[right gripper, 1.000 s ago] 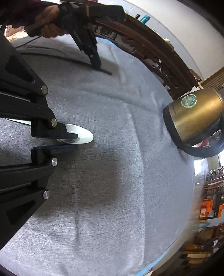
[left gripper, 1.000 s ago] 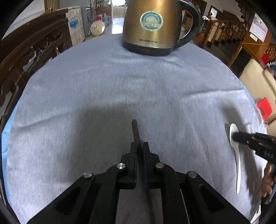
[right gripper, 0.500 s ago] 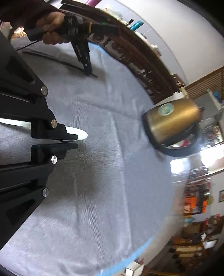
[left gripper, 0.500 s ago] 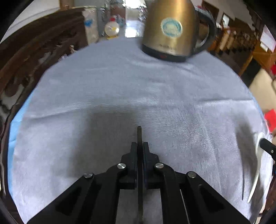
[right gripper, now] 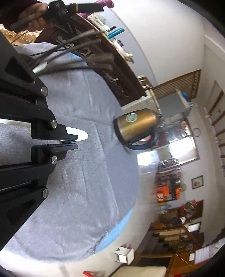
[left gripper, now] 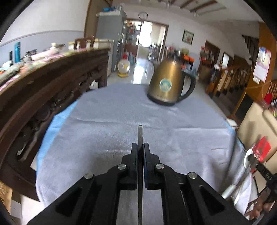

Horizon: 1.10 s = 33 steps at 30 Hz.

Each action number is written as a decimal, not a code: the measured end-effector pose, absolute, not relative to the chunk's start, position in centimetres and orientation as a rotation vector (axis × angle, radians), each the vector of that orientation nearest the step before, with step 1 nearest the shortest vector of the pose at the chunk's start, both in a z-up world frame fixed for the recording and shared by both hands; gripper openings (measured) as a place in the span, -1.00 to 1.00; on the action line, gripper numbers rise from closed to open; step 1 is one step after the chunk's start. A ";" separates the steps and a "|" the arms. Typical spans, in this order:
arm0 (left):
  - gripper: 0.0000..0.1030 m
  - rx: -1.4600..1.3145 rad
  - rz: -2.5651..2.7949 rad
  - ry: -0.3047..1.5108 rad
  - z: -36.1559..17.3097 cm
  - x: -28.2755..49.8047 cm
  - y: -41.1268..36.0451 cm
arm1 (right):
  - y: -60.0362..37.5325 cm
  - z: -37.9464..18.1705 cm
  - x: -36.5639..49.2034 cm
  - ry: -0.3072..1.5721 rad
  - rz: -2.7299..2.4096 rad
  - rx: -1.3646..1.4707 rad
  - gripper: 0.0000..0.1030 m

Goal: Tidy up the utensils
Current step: 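Lift the spoon and chopstick and carry both over the grey cup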

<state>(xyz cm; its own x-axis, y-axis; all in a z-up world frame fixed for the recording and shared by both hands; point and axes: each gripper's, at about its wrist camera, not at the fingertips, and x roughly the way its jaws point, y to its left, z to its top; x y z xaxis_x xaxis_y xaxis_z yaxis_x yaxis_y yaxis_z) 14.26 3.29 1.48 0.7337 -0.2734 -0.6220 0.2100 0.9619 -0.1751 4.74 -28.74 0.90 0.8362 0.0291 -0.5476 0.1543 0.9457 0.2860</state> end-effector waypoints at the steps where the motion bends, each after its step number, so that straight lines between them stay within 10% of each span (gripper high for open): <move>1: -0.90 -0.105 -0.267 0.681 2.0 13.4 3.5 | -28.6 1.2 4.1 0.565 -0.075 0.323 -0.92; 33: -0.90 -0.237 -0.364 0.276 15.5 1.2 2.3 | -19.5 6.1 0.5 0.236 -0.060 0.224 -0.92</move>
